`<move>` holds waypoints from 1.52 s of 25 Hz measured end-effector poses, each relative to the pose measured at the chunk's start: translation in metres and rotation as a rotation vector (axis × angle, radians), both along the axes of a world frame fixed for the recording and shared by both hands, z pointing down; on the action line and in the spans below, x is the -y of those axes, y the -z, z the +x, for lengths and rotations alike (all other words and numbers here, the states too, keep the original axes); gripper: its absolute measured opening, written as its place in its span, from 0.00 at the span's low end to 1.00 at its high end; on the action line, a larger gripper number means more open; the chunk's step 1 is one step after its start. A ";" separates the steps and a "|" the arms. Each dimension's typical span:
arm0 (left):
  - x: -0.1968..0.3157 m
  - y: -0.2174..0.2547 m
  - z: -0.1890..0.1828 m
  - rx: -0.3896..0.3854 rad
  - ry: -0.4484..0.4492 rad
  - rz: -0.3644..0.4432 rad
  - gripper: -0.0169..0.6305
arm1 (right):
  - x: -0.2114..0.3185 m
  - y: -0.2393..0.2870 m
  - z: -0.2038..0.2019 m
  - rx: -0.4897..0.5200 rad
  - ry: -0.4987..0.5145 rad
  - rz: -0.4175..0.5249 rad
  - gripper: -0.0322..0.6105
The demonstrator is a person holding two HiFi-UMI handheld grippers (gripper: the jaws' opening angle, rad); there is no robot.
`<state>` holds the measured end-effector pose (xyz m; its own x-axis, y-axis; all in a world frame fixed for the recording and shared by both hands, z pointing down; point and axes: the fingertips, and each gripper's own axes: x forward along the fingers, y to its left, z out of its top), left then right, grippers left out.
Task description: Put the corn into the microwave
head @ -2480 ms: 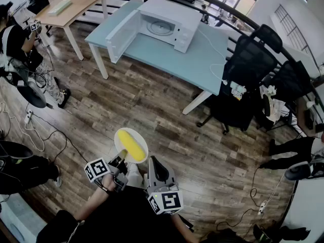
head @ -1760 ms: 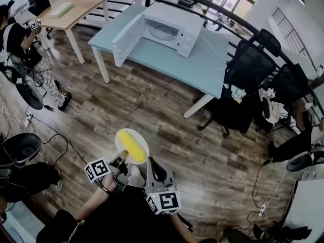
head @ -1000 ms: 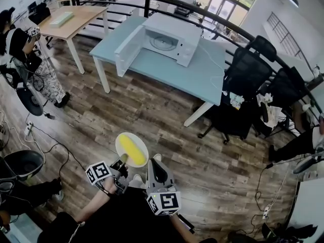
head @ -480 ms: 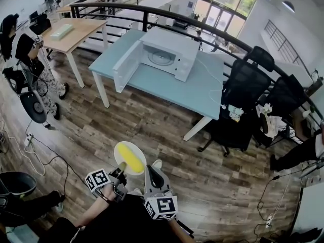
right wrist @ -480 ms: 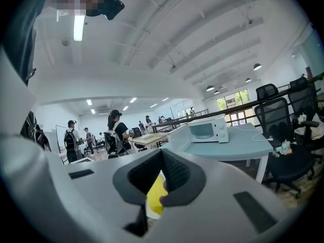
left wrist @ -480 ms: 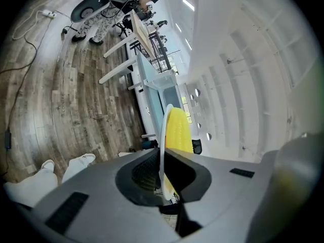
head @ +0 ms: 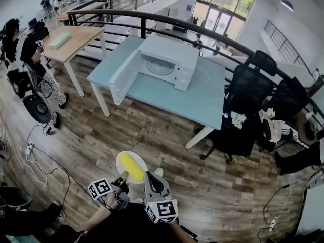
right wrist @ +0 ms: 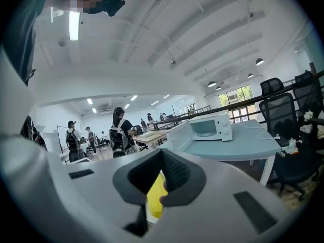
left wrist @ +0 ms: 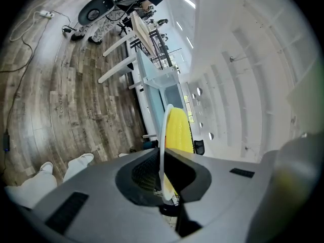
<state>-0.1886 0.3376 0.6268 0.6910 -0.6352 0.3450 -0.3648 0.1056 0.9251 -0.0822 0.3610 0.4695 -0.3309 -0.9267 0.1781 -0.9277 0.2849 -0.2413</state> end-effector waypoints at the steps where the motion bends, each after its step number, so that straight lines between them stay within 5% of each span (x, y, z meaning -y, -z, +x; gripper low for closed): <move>1: 0.005 0.000 0.001 0.000 0.003 0.000 0.05 | 0.005 0.000 0.001 -0.002 0.004 0.000 0.06; 38: 0.184 0.010 0.097 -0.011 0.190 -0.023 0.05 | 0.206 0.011 0.113 0.021 0.138 0.036 0.06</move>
